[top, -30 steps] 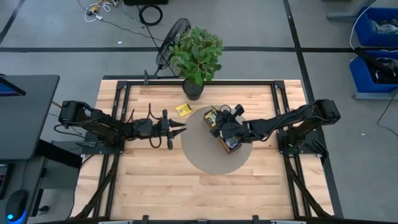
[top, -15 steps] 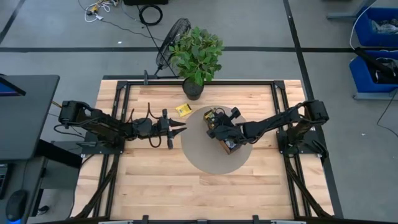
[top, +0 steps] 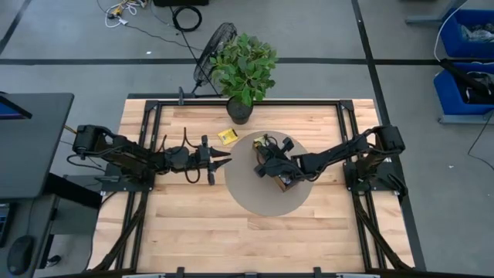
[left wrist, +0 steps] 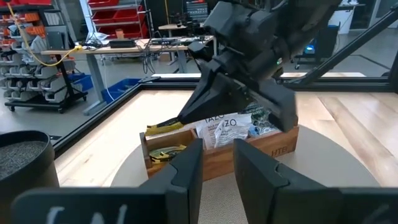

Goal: Pick & Place Tea
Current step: Put the yellow tea bag into the left section of the wooden organizer

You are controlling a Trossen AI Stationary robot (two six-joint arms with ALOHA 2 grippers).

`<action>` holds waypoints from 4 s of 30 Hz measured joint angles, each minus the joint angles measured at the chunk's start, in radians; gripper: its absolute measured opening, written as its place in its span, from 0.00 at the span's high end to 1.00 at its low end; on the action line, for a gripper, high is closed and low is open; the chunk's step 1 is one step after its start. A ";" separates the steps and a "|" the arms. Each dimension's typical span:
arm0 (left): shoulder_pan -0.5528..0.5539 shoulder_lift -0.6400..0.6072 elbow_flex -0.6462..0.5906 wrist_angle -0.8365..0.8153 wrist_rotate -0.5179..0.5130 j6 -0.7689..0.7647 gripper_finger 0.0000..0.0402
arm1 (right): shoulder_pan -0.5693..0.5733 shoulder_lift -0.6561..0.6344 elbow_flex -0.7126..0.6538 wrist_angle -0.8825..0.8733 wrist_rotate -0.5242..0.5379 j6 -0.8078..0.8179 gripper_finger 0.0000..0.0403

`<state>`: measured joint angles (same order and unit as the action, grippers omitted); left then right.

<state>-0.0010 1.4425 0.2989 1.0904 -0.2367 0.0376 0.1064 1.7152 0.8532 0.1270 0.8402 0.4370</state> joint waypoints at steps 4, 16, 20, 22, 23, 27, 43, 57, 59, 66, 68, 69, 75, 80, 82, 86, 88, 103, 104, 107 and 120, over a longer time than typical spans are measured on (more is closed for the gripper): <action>0.000 0.000 0.000 -0.002 0.000 0.000 0.77 | 0.016 0.000 0.000 0.035 0.005 -0.012 1.00; 0.000 0.000 0.000 -0.004 0.000 0.000 0.77 | -0.001 0.000 0.000 0.069 -0.007 -0.008 1.00; 0.000 0.001 0.000 -0.004 0.000 0.000 0.77 | 0.008 0.000 0.000 0.134 -0.080 -0.050 1.00; 0.000 0.001 0.000 -0.004 0.000 0.000 0.77 | 0.006 0.000 0.000 0.132 -0.079 -0.053 1.00; 0.000 0.001 0.000 -0.004 0.000 0.000 0.77 | 0.006 0.000 0.000 0.116 -0.062 -0.052 1.00; 0.000 0.001 0.000 -0.004 0.000 0.000 0.77 | 0.004 0.000 0.000 0.025 0.004 -0.010 1.00; 0.000 0.001 0.000 -0.004 0.000 0.001 0.77 | 0.019 -0.002 0.000 -0.019 0.174 -0.055 1.00; 0.000 0.001 0.000 -0.004 0.000 0.001 0.77 | 0.015 -0.002 0.000 -0.096 0.227 -0.027 1.00; 0.000 0.001 0.000 -0.004 0.000 0.002 0.77 | 0.016 -0.002 0.000 -0.098 0.202 -0.016 1.00; 0.000 0.001 0.000 -0.004 0.000 0.002 0.77 | -0.010 -0.002 0.000 -0.090 0.065 0.035 1.00; 0.000 0.001 0.000 -0.004 0.000 0.001 0.77 | -0.021 -0.002 0.000 -0.089 0.028 0.037 1.00; 0.000 0.001 0.000 -0.004 0.000 0.001 0.77 | -0.024 -0.002 0.000 -0.090 0.016 0.037 1.00; 0.000 0.001 0.000 -0.004 0.000 0.001 0.77 | -0.035 -0.002 0.000 -0.086 -0.054 0.028 0.97; 0.000 0.001 0.000 -0.004 0.000 0.001 0.77 | -0.067 -0.002 0.000 -0.088 -0.172 0.026 0.93; 0.000 0.001 0.000 -0.004 0.000 0.000 0.77 | -0.072 -0.002 0.000 -0.089 -0.177 0.017 0.89; 0.000 0.001 0.000 -0.004 0.000 0.000 0.77 | -0.071 -0.002 0.000 -0.081 -0.204 -0.010 0.76; 0.000 0.001 0.000 -0.004 0.000 0.000 0.77 | -0.071 -0.002 0.000 -0.056 -0.250 -0.021 0.68; 0.011 0.002 0.003 -0.051 -0.089 0.009 0.77 | -0.068 -0.118 0.008 -0.023 -0.400 -0.206 0.27; 0.017 0.002 0.011 -0.077 -0.093 0.015 0.77 | -0.067 -0.122 0.008 -0.038 -0.402 -0.212 0.27; 0.033 0.003 0.050 -0.224 -0.105 0.023 0.77 | -0.062 -0.127 0.008 -0.063 -0.404 -0.237 0.27; 0.192 0.003 0.292 -0.765 -0.121 -0.029 0.66 | 0.011 -0.142 0.002 -0.078 -0.387 -0.369 0.36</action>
<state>0.1914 1.4456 0.5910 0.3251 -0.3581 0.0084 0.1176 1.5737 0.8547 0.0493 0.4529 0.0685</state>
